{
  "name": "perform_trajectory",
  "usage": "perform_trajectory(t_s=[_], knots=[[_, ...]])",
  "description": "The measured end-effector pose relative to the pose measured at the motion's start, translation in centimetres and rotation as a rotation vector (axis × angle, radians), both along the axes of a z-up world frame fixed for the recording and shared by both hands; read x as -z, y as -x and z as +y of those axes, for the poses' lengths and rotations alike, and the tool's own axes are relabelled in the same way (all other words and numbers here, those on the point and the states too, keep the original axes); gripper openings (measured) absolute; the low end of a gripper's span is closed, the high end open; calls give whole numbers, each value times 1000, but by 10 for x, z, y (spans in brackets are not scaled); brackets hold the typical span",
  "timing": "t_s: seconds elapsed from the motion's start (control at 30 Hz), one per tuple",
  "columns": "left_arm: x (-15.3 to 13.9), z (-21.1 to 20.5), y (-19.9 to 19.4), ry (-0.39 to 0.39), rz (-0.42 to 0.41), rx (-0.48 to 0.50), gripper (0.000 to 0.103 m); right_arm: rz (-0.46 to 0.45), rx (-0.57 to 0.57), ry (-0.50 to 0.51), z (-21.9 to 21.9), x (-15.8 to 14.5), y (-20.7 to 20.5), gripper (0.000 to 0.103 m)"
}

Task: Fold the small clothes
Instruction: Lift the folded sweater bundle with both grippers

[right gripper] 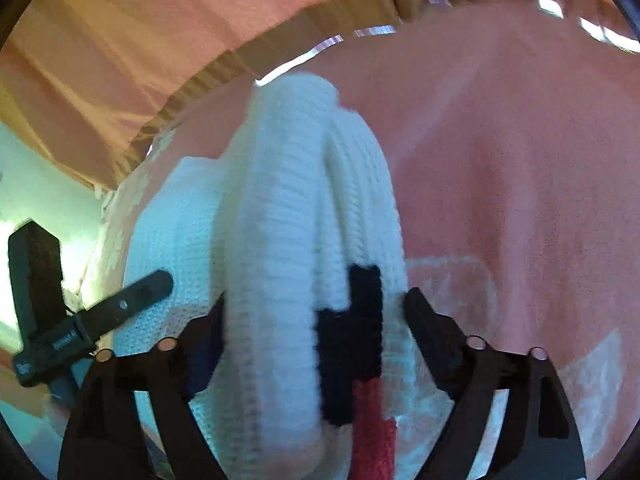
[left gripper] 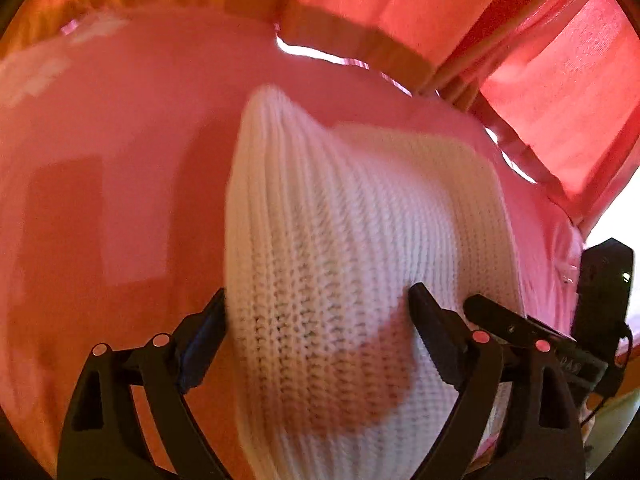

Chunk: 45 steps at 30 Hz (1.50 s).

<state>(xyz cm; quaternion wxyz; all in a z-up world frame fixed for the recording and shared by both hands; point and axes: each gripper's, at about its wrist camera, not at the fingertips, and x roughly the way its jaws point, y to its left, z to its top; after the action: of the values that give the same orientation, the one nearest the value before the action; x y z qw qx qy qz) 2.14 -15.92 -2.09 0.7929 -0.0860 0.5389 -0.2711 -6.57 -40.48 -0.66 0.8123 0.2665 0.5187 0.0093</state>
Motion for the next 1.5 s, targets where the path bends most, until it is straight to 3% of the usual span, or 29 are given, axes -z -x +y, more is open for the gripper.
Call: perform_trajectory(t_s=[0.1, 0.27, 0.47, 0.57, 0.63, 0.77, 0.9, 1.07, 1.23, 1.5], knots=[[14, 4, -7, 86, 70, 16, 89, 6, 6, -27, -2, 5, -1, 91], [15, 6, -3, 117, 28, 58, 89, -11, -6, 0, 1, 6, -4, 90], [14, 1, -6, 98, 36, 72, 88, -35, 13, -63, 0, 9, -9, 66], [13, 1, -9, 105, 47, 76, 79, -50, 15, -94, 0, 9, -8, 57], [12, 1, -9, 117, 51, 79, 67, -63, 12, -98, 0, 8, -6, 52], [-1, -4, -2, 94, 7, 84, 53, -103, 13, -73, 2, -1, 0, 47], [-17, -8, 10, 66, -32, 90, 48, -146, 29, -38, 6, -14, 14, 46], [-34, -4, 32, 85, -15, 119, 46, -184, 118, -22, 11, -30, 55, 45], [-20, -10, 50, 25, 2, 145, 47, -111, 203, -44, 15, -10, 78, 46], [-32, -4, 58, 32, -39, 151, 44, -137, 243, -10, 30, -22, 81, 46]])
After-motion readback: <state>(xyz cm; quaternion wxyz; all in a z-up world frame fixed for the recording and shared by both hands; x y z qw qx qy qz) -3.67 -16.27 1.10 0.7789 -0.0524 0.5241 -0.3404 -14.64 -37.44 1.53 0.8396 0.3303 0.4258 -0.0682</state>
